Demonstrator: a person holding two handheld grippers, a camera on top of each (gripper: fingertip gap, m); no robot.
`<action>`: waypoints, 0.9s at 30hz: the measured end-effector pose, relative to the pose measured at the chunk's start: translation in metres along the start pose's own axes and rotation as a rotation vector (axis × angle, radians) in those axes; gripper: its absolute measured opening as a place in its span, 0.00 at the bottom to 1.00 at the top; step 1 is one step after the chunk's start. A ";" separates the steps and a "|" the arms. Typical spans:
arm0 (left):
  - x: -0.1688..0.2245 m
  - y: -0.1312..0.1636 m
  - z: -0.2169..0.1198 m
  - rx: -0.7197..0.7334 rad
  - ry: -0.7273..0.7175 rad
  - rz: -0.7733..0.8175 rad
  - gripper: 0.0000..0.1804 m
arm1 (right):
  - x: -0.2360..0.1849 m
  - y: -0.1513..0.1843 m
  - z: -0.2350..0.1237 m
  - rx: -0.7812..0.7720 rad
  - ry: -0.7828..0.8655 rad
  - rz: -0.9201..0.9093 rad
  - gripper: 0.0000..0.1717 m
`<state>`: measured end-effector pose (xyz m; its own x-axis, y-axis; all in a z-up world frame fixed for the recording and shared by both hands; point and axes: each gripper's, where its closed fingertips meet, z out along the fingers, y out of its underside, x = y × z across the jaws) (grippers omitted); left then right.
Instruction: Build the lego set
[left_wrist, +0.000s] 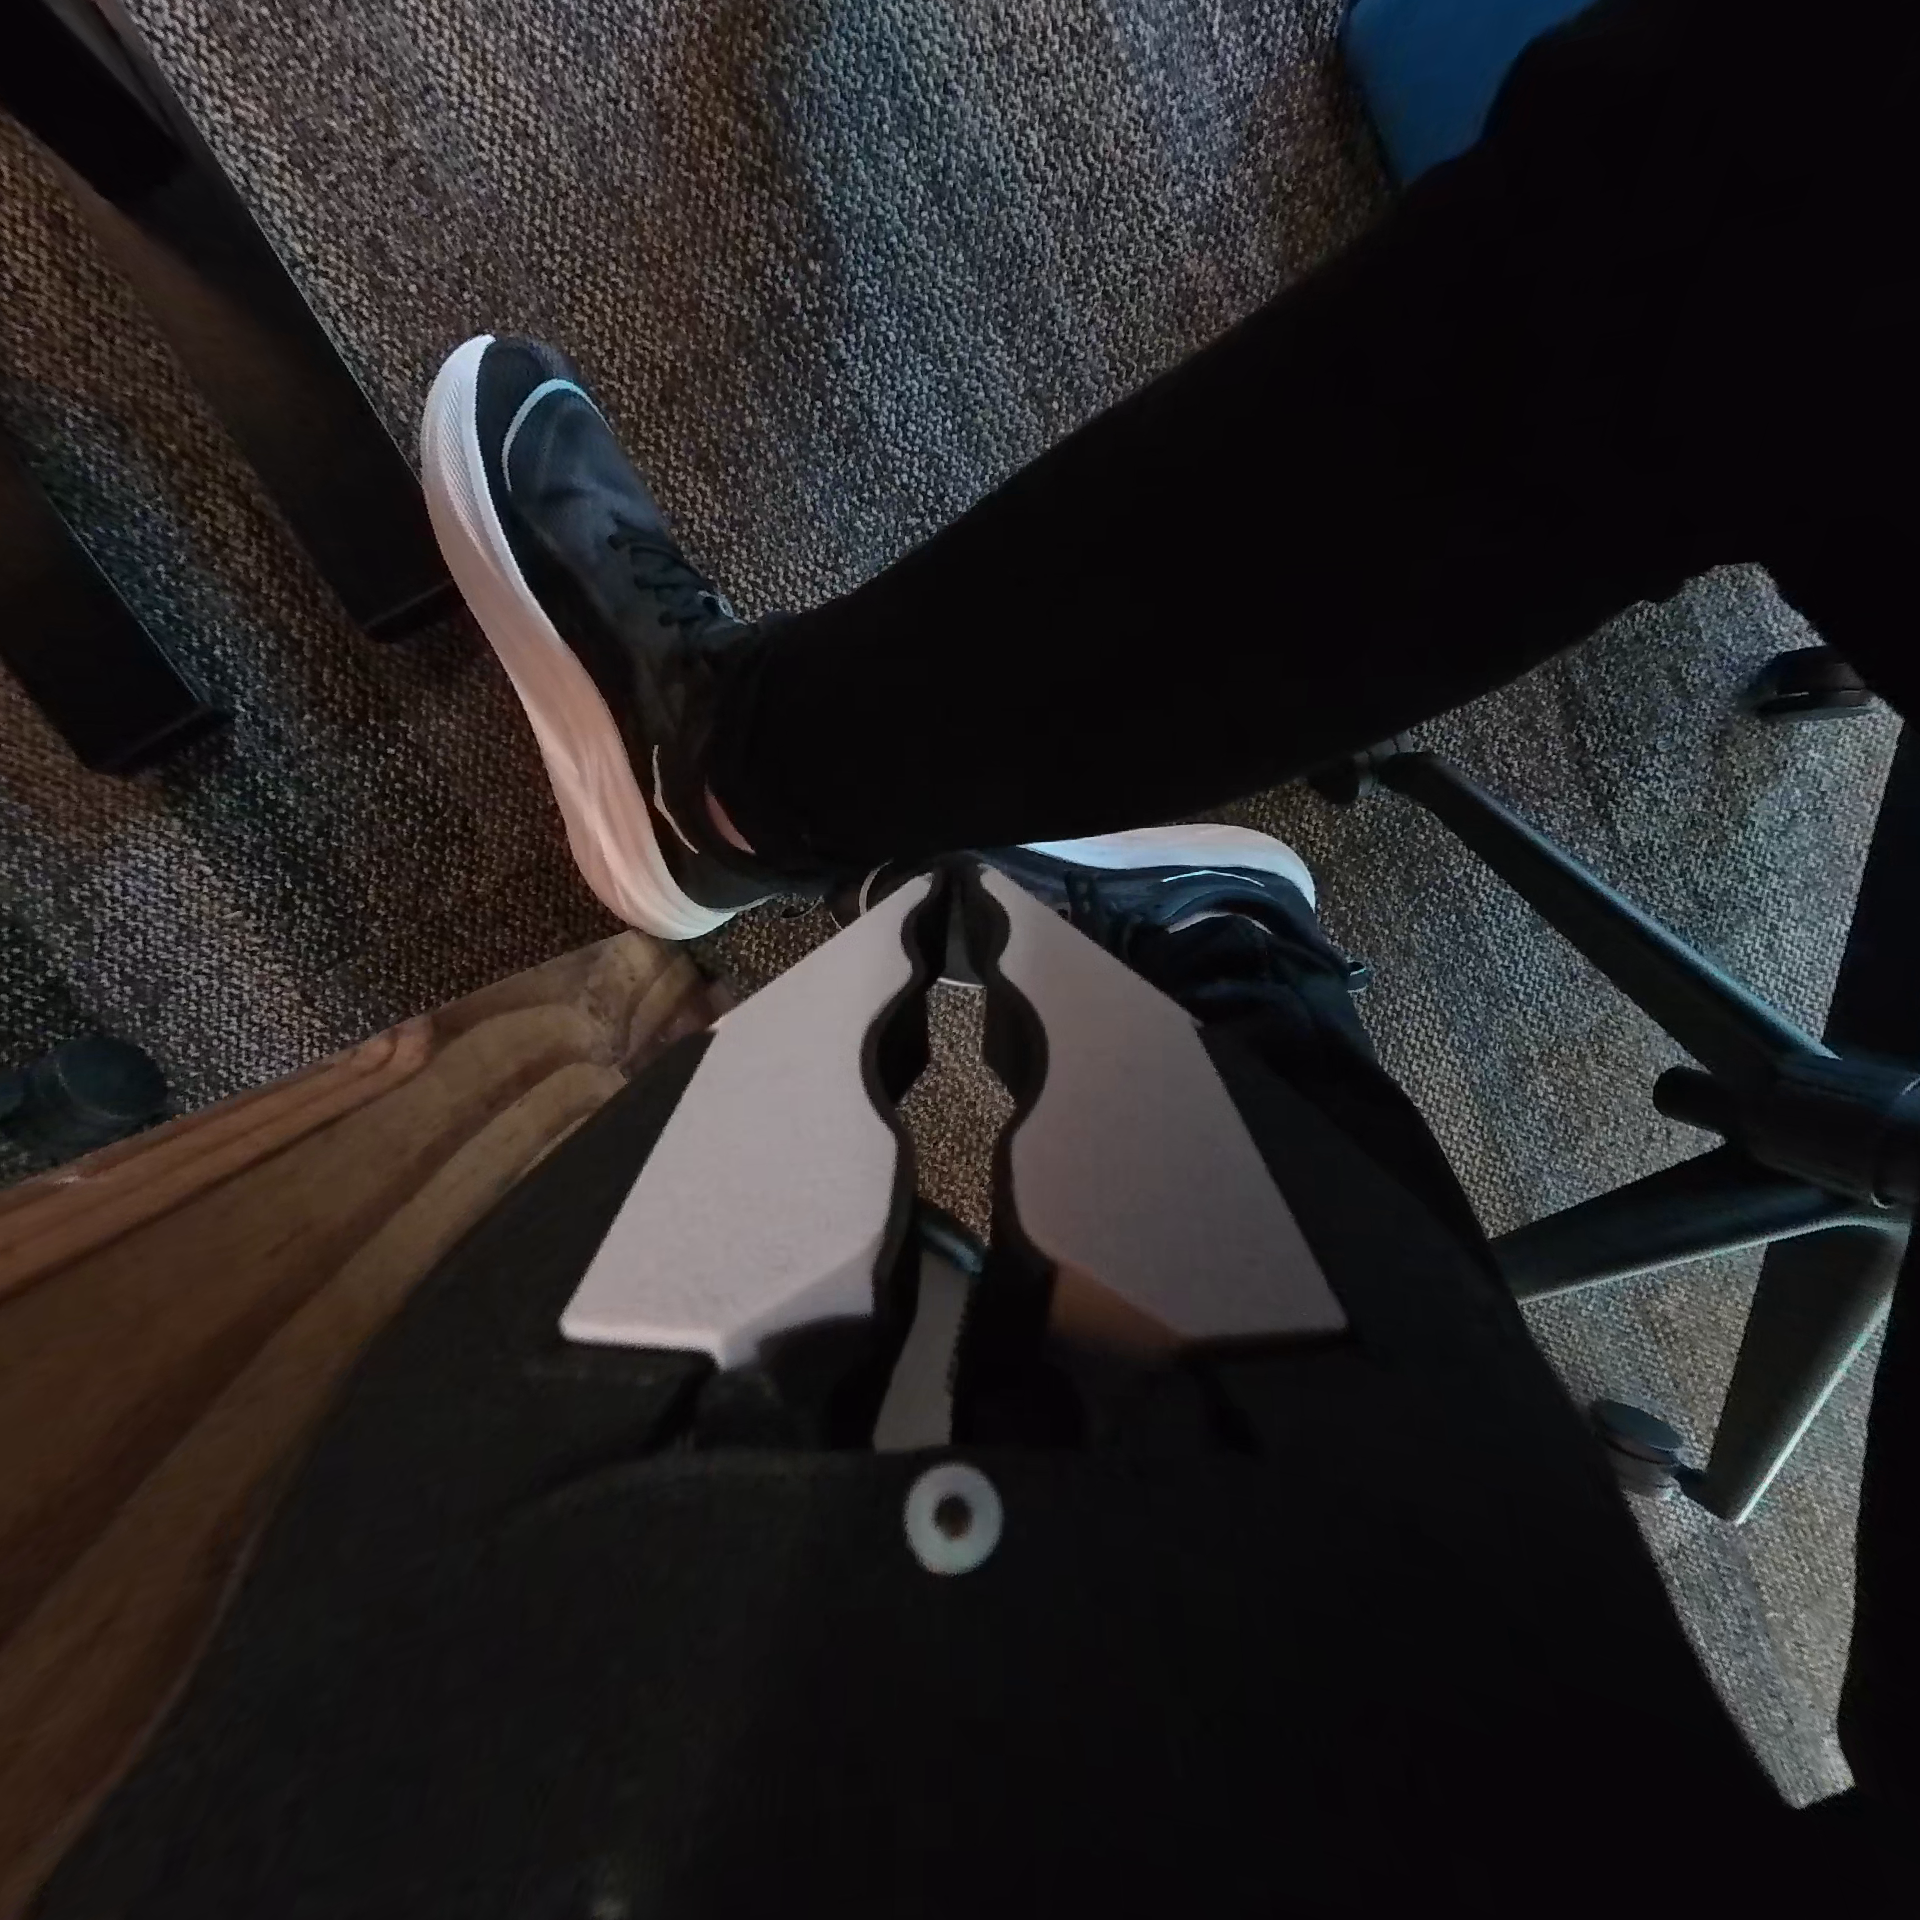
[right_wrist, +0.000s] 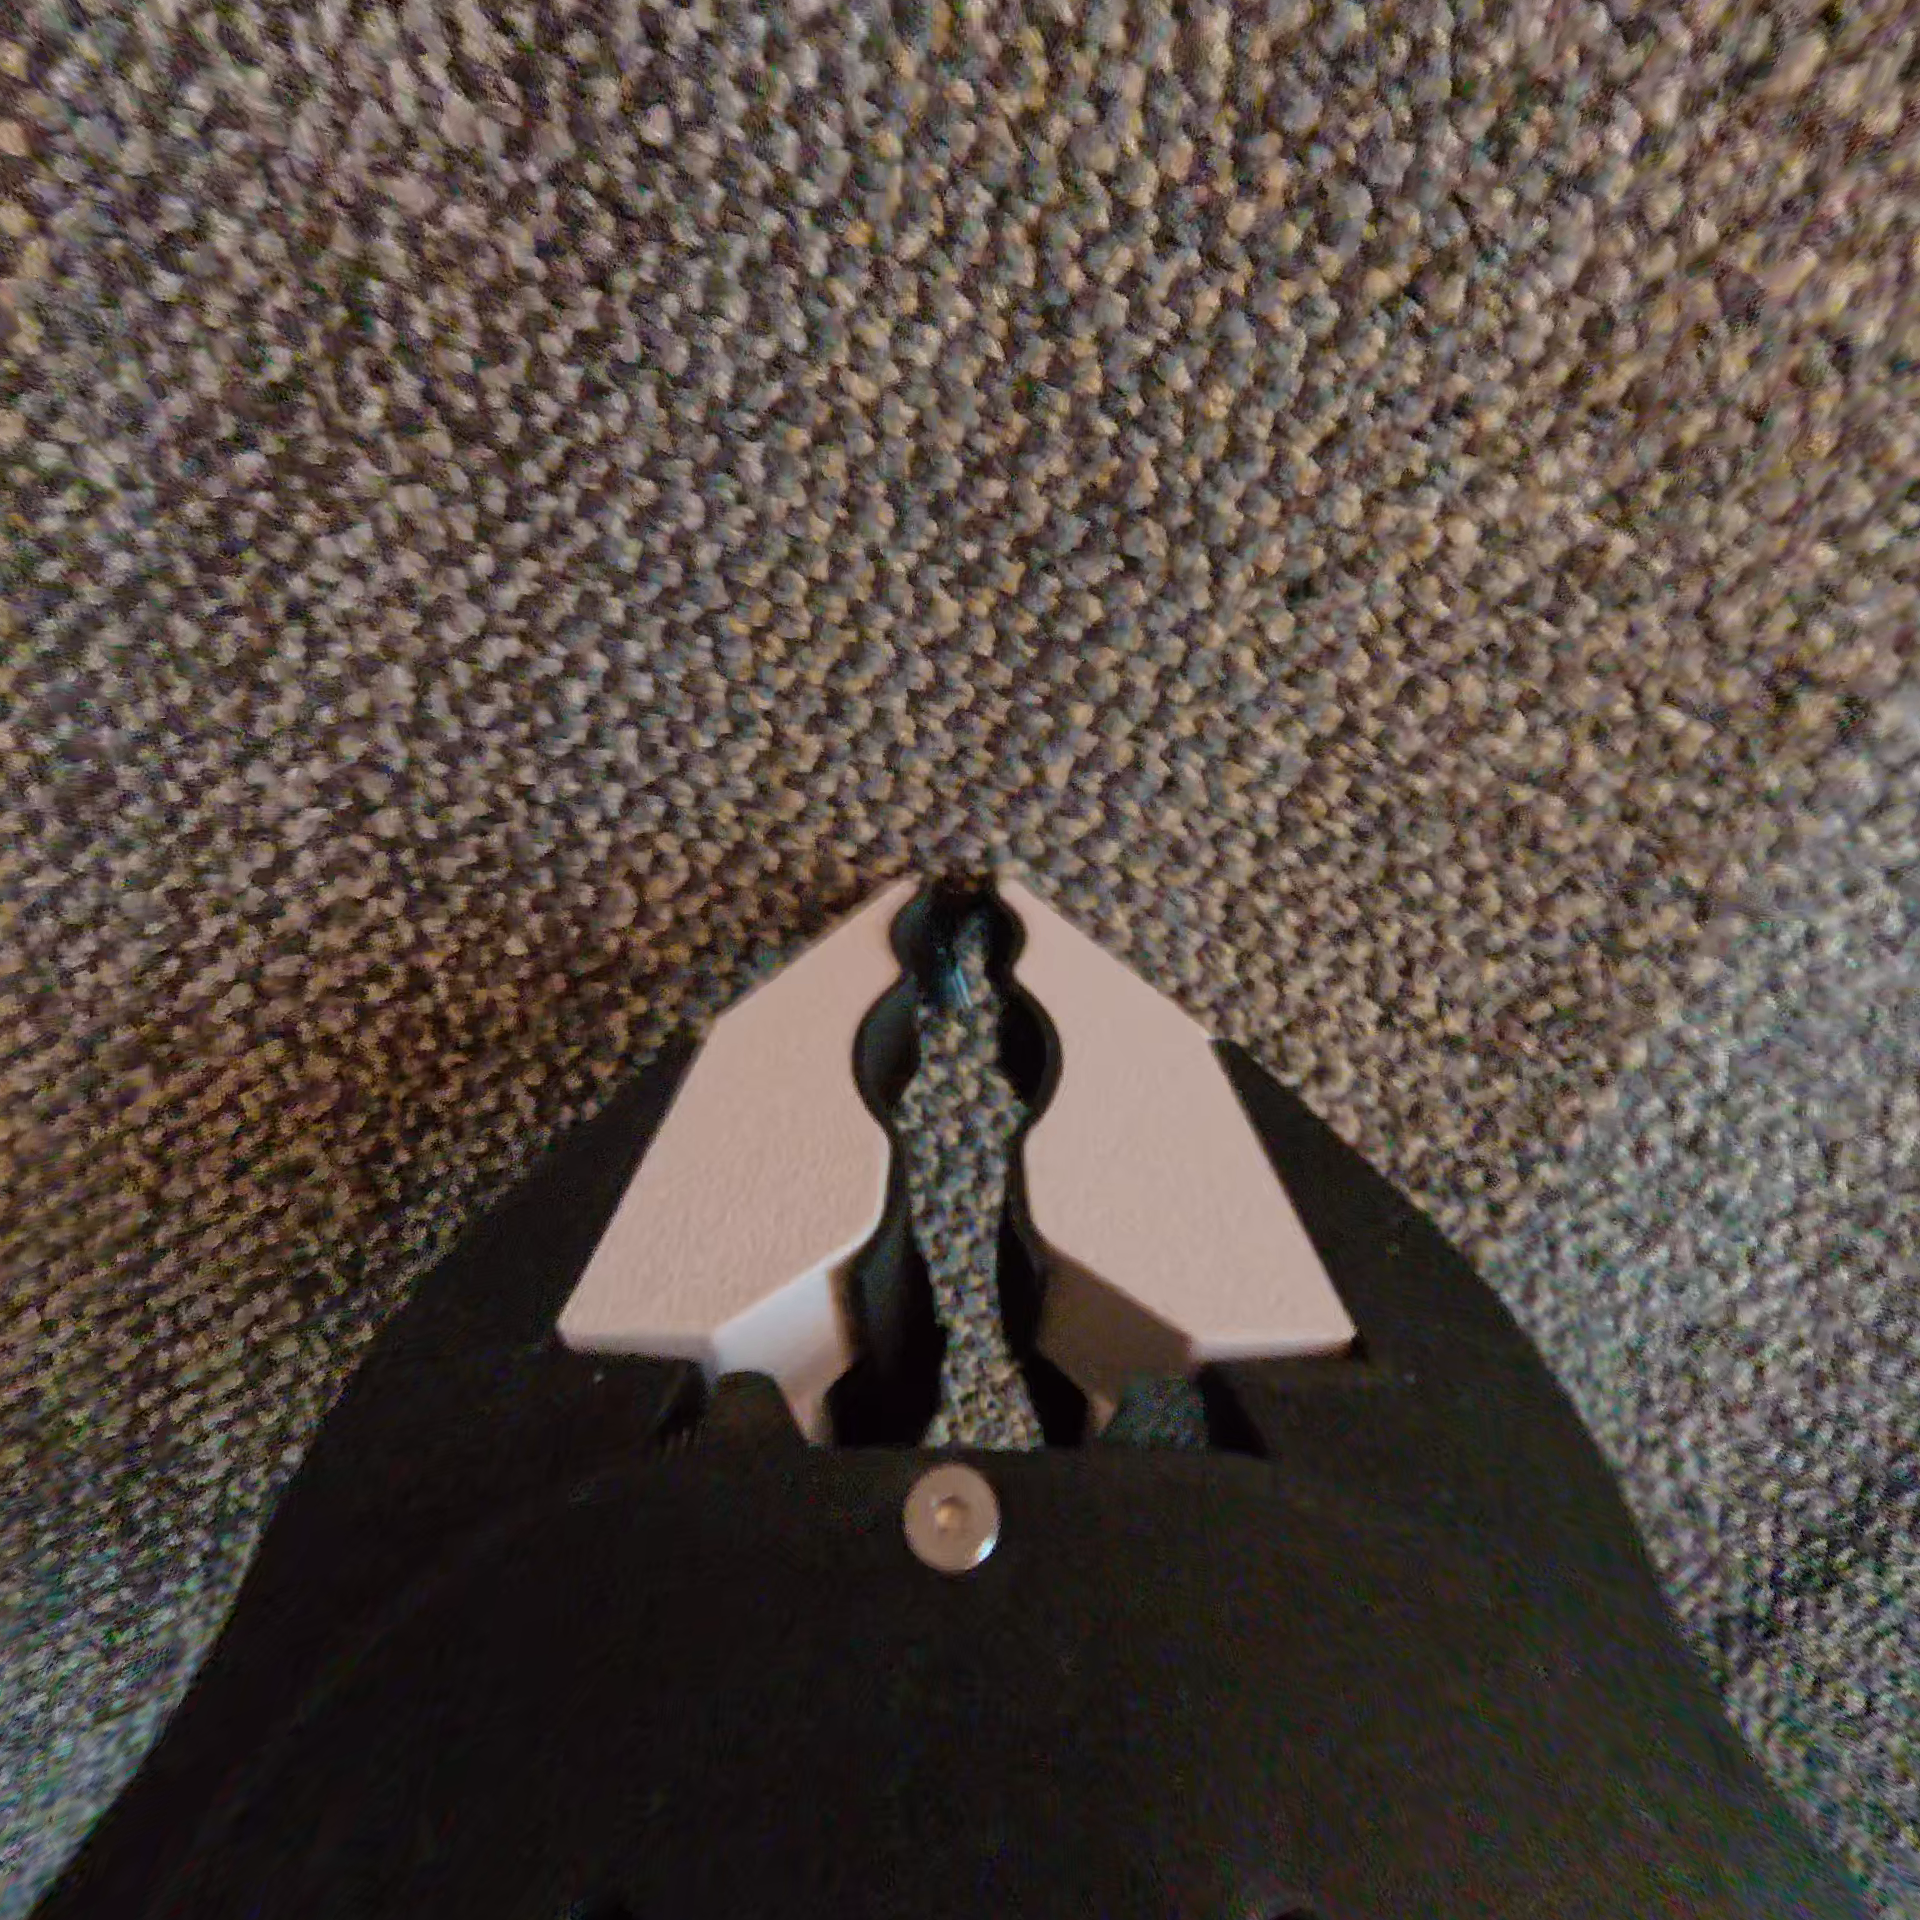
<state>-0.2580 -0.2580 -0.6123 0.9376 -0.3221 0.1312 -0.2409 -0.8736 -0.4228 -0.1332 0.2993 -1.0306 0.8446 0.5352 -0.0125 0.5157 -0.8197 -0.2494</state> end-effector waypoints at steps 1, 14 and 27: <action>0.001 0.000 0.000 -0.004 -0.001 0.005 0.00 | 0.001 0.002 -0.001 0.001 -0.016 0.023 0.03; 0.018 -0.002 0.004 -0.024 0.027 0.042 0.00 | -0.010 0.011 -0.041 0.052 -0.293 0.154 0.02; 0.030 -0.029 -0.010 0.003 0.001 0.111 0.03 | -0.118 0.066 -0.215 0.113 -0.702 0.087 0.00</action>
<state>-0.2255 -0.2462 -0.5869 0.9049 -0.4171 0.0847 -0.3423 -0.8314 -0.4378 -0.1682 0.1381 -0.8376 0.5710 0.5048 -0.6474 0.4005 -0.8597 -0.3170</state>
